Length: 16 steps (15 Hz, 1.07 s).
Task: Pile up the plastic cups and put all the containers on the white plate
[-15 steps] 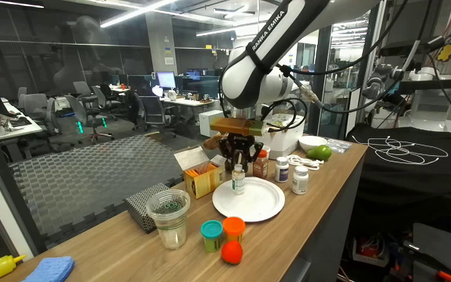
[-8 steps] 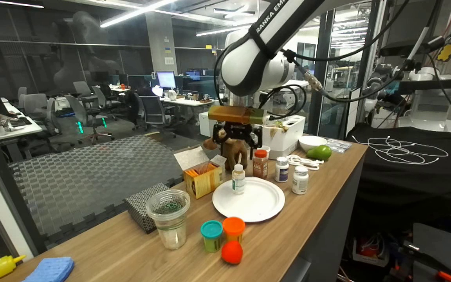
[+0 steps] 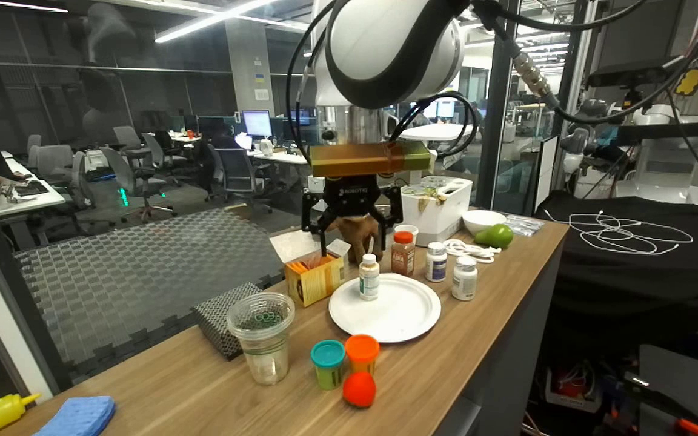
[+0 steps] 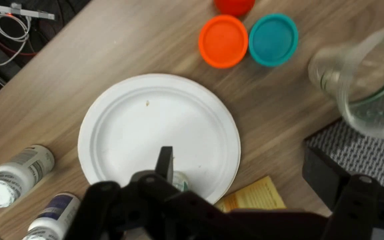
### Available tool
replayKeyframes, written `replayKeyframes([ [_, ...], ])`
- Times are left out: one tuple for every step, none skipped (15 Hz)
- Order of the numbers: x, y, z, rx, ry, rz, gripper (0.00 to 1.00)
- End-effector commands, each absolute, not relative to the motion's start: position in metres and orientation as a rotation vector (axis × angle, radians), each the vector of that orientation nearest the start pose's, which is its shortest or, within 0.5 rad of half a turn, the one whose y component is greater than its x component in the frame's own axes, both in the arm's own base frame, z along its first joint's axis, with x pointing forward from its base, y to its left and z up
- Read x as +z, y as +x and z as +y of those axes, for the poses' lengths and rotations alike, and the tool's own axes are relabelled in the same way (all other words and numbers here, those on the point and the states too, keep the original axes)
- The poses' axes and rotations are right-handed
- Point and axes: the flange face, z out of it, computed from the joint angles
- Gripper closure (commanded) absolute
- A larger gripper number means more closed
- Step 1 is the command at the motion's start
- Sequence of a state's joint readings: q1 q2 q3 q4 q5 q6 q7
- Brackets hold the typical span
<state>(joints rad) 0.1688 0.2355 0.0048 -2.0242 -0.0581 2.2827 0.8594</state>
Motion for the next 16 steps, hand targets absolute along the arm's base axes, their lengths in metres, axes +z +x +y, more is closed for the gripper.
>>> replayKeyframes([
  [0.326,0.553,0.127,0.009,-3.097,0.803,0.00],
  [0.319,0.546,0.131,0.036,-3.112,0.785,0.00],
  [0.313,0.540,0.134,0.062,-3.111,0.796,0.00],
  [0.306,0.535,0.134,0.081,-3.111,0.822,0.00],
  [0.300,0.531,0.131,0.094,-3.090,0.878,0.00],
  [0.295,0.528,0.127,0.100,-3.067,0.939,0.00],
  [0.289,0.526,0.122,0.131,-3.029,1.032,0.00],
  [0.284,0.524,0.118,0.171,-2.997,1.094,0.00],
  [0.280,0.523,0.113,0.201,-2.950,1.170,0.00],
  [0.277,0.522,0.110,0.225,-2.913,1.229,0.00],
  [0.275,0.521,0.108,0.255,-2.879,1.263,0.00],
  [0.277,0.520,0.106,0.263,-2.863,1.265,0.00],
  [0.268,0.526,0.109,0.266,-2.924,1.207,0.00],
  [0.267,0.526,0.107,0.272,-2.919,1.214,0.00],
  [0.265,0.526,0.107,0.276,-2.920,1.215,0.00],
  [0.264,0.525,0.107,0.279,-2.921,1.215,0.00],
])
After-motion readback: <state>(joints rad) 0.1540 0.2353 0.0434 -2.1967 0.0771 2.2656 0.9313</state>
